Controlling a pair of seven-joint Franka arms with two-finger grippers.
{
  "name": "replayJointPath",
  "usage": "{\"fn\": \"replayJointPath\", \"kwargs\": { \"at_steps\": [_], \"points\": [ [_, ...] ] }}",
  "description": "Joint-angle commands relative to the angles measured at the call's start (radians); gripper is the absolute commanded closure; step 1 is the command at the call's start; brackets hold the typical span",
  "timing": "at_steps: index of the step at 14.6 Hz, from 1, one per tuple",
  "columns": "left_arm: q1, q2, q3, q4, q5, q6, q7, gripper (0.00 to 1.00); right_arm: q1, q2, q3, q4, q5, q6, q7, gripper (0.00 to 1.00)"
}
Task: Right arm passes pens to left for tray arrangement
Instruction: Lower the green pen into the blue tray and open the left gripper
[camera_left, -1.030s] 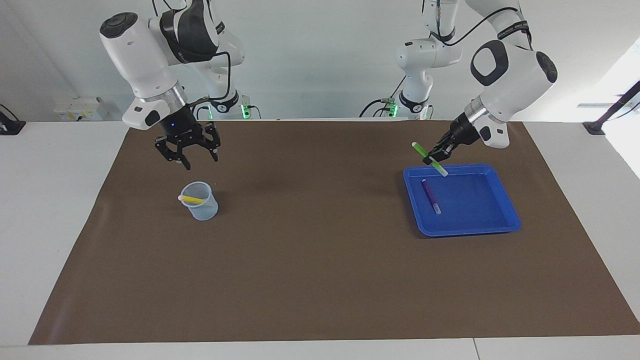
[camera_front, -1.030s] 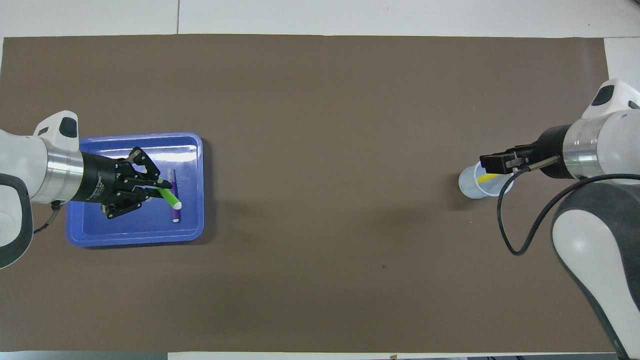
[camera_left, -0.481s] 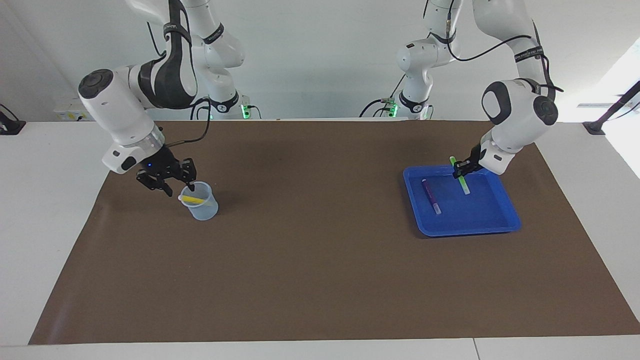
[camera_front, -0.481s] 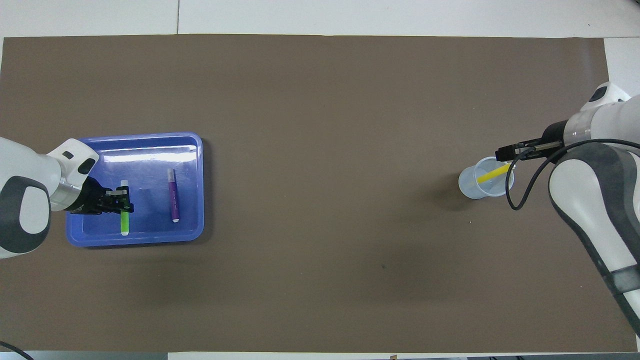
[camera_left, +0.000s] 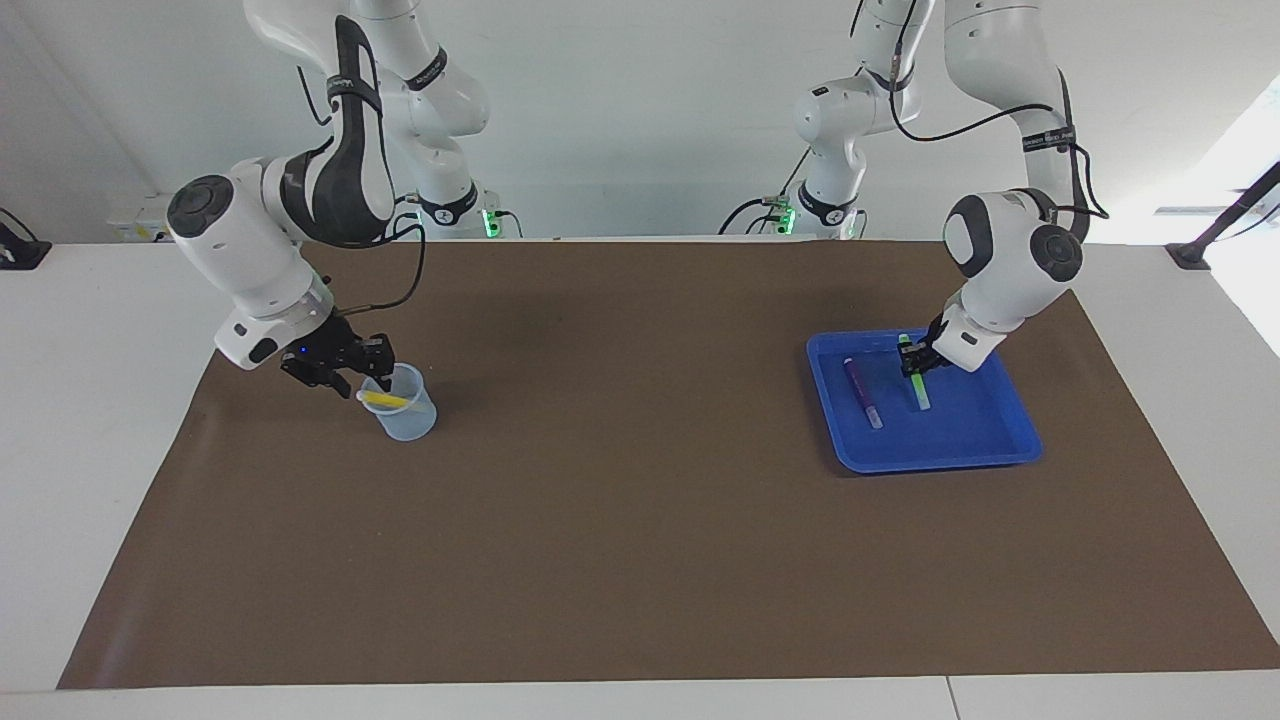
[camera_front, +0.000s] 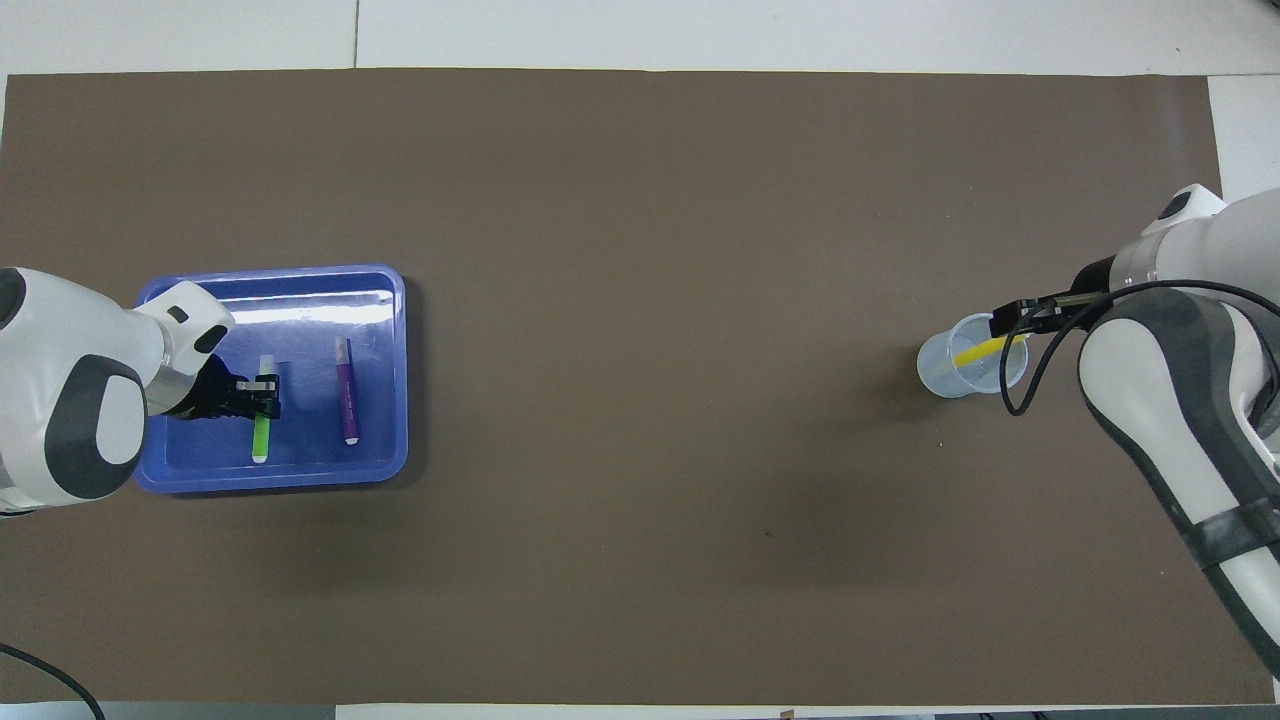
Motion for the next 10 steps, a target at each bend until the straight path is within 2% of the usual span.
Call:
{"fn": "replayJointPath", "kwargs": {
  "at_steps": [1,5,10],
  "points": [
    [-0.012,0.003,0.005,-0.028,0.021,0.045,0.002,1.00,-0.012,-0.010,0.004,-0.015,-0.035,0.025,-0.074,0.39],
    [-0.034,0.015,0.007,-0.036,0.021,0.068,-0.028,1.00,-0.024,-0.019,0.006,-0.069,-0.025,0.093,-0.088,0.46],
    [-0.031,0.015,0.005,-0.038,0.021,0.069,-0.026,1.00,-0.033,-0.015,0.007,-0.084,-0.021,0.079,-0.099,0.50]
  ]
}}
